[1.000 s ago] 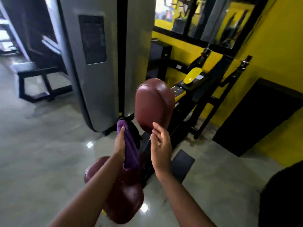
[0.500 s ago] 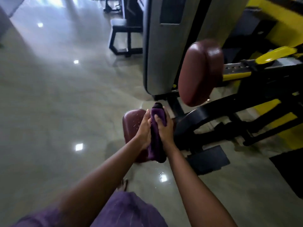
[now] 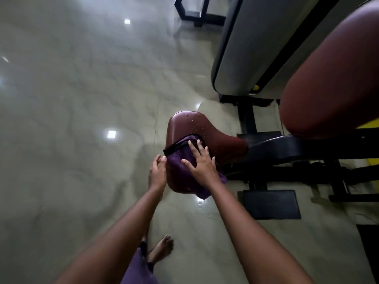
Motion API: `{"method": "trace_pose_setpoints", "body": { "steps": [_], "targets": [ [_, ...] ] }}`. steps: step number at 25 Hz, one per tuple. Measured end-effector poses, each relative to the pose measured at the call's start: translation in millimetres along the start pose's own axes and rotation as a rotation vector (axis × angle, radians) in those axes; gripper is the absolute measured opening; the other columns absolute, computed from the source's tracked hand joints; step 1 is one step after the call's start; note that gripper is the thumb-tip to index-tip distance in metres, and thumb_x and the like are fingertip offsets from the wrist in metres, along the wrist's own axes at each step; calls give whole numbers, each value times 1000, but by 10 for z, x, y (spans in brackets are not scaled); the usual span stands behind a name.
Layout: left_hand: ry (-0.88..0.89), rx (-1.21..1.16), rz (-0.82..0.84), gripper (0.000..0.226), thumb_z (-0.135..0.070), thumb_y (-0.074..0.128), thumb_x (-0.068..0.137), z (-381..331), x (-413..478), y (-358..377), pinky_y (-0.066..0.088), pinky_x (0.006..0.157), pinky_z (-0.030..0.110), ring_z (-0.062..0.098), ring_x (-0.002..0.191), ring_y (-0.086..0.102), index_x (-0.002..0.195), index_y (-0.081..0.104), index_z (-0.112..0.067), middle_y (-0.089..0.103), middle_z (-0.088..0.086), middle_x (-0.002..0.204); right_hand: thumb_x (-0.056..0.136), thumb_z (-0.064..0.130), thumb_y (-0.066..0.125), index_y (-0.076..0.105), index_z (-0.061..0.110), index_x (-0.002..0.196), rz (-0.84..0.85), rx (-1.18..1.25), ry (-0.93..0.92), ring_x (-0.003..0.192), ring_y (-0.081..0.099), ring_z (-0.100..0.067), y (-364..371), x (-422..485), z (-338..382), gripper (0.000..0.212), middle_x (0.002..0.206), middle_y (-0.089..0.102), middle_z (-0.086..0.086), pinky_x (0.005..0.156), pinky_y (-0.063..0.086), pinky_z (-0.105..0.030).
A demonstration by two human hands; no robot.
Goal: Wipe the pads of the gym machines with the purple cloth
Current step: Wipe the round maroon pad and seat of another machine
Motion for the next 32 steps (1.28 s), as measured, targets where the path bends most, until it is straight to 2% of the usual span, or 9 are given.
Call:
{"method": "trace_pose_setpoints", "body": {
  "steps": [3, 5, 11, 16, 19, 23, 26, 29, 32],
  "targets": [
    [-58, -35, -54, 48, -39, 35, 100, 285, 212, 103, 30, 106, 30, 22, 134, 40, 142, 39, -17, 43, 5, 146, 87, 63, 29, 11, 42, 146, -60, -298, -143, 145, -8, -23, 329, 41, -184, 65, 158, -2, 3, 116, 2, -56],
    [-52, -92, -62, 53, -44, 31, 99, 338, 334, 193, 27, 111, 31, 23, 137, 37, 144, 36, -15, 40, 5, 148, 84, 66, 27, 20, 42, 145, -176, -466, -223, 145, 1, -28, 432, 65, -223, 66, 158, 10, -2, 112, 8, -60],
    [-187, -214, -144, 95, -83, 15, 74, 416, 660, 295, 29, 114, 43, 27, 135, 39, 145, 36, -23, 40, 8, 148, 84, 62, 36, 32, 46, 139, -350, -592, -409, 140, 21, -28, 581, 372, 2, 57, 154, 26, 2, 105, 19, -55],
    [-205, -53, -172, 65, -59, 13, 94, 212, 759, 393, 34, 105, 40, 35, 128, 45, 144, 36, -25, 46, 16, 142, 80, 64, 38, 40, 48, 134, -328, -580, -474, 138, 24, -24, 423, 868, 97, 56, 151, 32, 5, 103, 21, -51],
    [-172, 85, -181, 64, -59, 14, 94, 110, 788, 461, 36, 99, 41, 38, 122, 49, 137, 45, -23, 52, 18, 135, 80, 67, 36, 40, 49, 133, -288, -556, -487, 137, 27, -22, 266, 1151, 80, 56, 150, 33, 7, 104, 24, -50],
    [-79, 250, -217, 59, -56, 20, 95, 86, 799, 489, 37, 95, 38, 35, 120, 50, 137, 45, -22, 55, 15, 133, 76, 69, 27, 37, 48, 136, -267, -444, -315, 140, 23, -23, -133, 1619, -30, 64, 153, 26, 6, 107, 23, -51],
    [-58, 267, -237, 58, -54, 20, 95, 90, 799, 485, 37, 96, 39, 35, 121, 50, 139, 43, -23, 54, 15, 134, 77, 63, 28, 40, 44, 136, -359, -426, -226, 134, 27, -27, -90, 1481, -60, 63, 154, 25, 4, 105, 23, -48],
    [-61, 260, -236, 54, -51, 21, 97, 117, 810, 478, 39, 93, 40, 39, 116, 53, 133, 48, -23, 57, 19, 129, 78, 58, 37, 46, 43, 131, -414, -525, -343, 126, 31, -26, 262, 1088, 67, 55, 149, 35, 3, 97, 24, -45],
    [-50, 276, -252, 55, -53, 22, 95, 103, 824, 474, 40, 91, 41, 40, 113, 54, 128, 50, -20, 59, 22, 123, 77, 63, 29, 40, 47, 134, -323, -527, -372, 131, 24, -24, 117, 1352, 74, 61, 151, 30, 4, 101, 25, -49]
  ]
}}
Point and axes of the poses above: each hand's wrist, its own x-axis towards the middle knuckle, its own y-axis out of the palm, z = x × y, the point moved 7 cm from there along x, towards the middle knuckle
